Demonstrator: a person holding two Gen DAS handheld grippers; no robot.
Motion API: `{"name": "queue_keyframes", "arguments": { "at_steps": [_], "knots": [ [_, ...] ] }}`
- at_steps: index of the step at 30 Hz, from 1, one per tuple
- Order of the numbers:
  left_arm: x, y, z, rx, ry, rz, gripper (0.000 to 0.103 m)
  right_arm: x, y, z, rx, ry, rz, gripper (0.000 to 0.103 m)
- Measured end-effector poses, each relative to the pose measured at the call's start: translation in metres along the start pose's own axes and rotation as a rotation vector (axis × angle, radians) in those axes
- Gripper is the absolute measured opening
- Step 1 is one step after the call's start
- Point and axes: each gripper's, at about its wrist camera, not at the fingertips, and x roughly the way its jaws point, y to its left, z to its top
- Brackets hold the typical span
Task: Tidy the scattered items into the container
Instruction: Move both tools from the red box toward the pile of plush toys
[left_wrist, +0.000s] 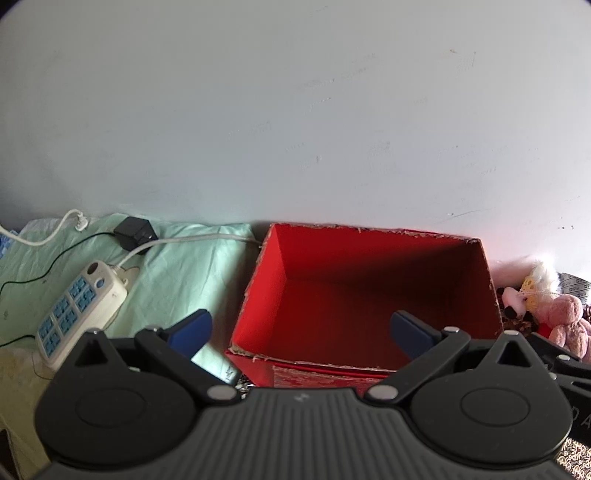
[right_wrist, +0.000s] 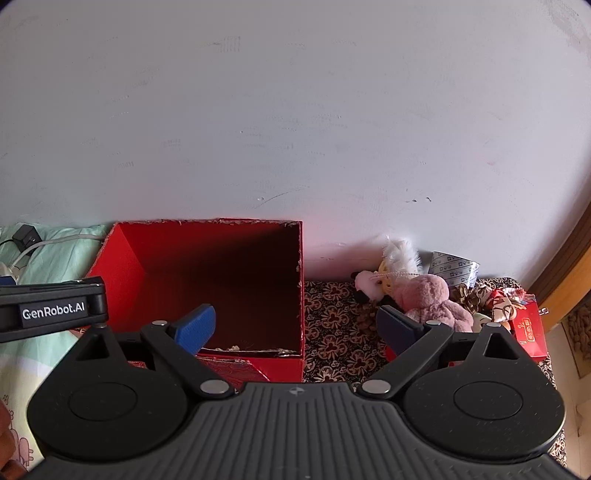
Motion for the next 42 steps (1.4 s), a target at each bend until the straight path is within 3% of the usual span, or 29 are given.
{"name": "queue_keyframes", "arguments": {
  "at_steps": [8,19,25,35,42],
  "knots": [
    [-0.005,-0.012,0.002,0.023,0.013,-0.076,0.103,-0.003,-0.003,0.011,0.006,0.002,-0.061,0.096],
    [0.02,-0.046,0.006,0.082,0.055,-0.034,0.103,0.008,-0.014,0.005,0.026,0.015,-0.095,0.096],
    [0.023,-0.061,0.006,0.115,0.055,-0.048,0.103,0.008,-0.03,-0.004,0.063,0.014,-0.124,0.096],
    [0.028,-0.098,-0.002,0.175,0.077,-0.118,0.103,0.002,-0.064,-0.015,0.117,0.023,-0.193,0.096],
    [0.025,-0.141,-0.008,0.259,0.081,-0.209,0.103,-0.004,-0.1,-0.027,0.185,0.039,-0.273,0.095]
  ]
}}
